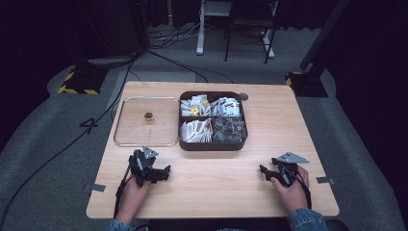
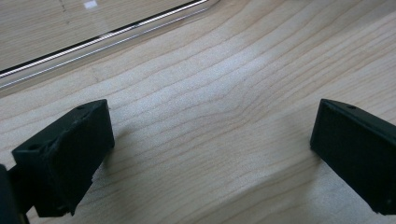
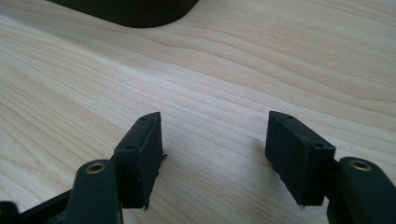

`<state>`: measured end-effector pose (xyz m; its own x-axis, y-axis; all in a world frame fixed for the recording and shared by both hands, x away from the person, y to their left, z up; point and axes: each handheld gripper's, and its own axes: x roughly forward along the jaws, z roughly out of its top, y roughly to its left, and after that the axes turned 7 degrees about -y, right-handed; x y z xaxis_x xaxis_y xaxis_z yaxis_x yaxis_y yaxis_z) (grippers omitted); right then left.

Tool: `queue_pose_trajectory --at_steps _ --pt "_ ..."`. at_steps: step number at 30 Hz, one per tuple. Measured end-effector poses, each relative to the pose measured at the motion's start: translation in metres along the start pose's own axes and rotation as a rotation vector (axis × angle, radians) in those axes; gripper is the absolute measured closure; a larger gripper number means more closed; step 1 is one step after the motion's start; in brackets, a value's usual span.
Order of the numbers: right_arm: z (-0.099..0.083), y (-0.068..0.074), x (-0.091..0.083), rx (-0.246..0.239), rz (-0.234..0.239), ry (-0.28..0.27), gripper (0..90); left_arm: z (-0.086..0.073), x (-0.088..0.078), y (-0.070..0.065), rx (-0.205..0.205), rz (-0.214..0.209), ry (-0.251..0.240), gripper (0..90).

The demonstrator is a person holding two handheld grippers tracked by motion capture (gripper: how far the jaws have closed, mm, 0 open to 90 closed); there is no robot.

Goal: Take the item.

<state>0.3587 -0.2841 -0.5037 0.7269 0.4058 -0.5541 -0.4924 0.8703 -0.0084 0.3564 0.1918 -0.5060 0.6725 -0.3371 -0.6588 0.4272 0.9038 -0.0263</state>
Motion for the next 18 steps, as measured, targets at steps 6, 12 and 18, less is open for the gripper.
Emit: queue_pose_trajectory --at_steps 6,12,18 --pt "0.0000 -0.0001 0.0000 0.000 0.002 0.000 37.1 0.0002 0.0001 0.0004 0.003 -0.003 0.001 0.0" --pt "0.0000 -0.0001 -0.0001 0.000 0.003 0.001 37.3 0.0003 0.0002 0.0005 0.004 -0.003 0.001 0.0" --pt "0.0001 -0.0002 -0.0001 0.001 0.006 0.002 37.6 0.0004 0.0002 0.0005 0.004 -0.003 0.002 0.0"
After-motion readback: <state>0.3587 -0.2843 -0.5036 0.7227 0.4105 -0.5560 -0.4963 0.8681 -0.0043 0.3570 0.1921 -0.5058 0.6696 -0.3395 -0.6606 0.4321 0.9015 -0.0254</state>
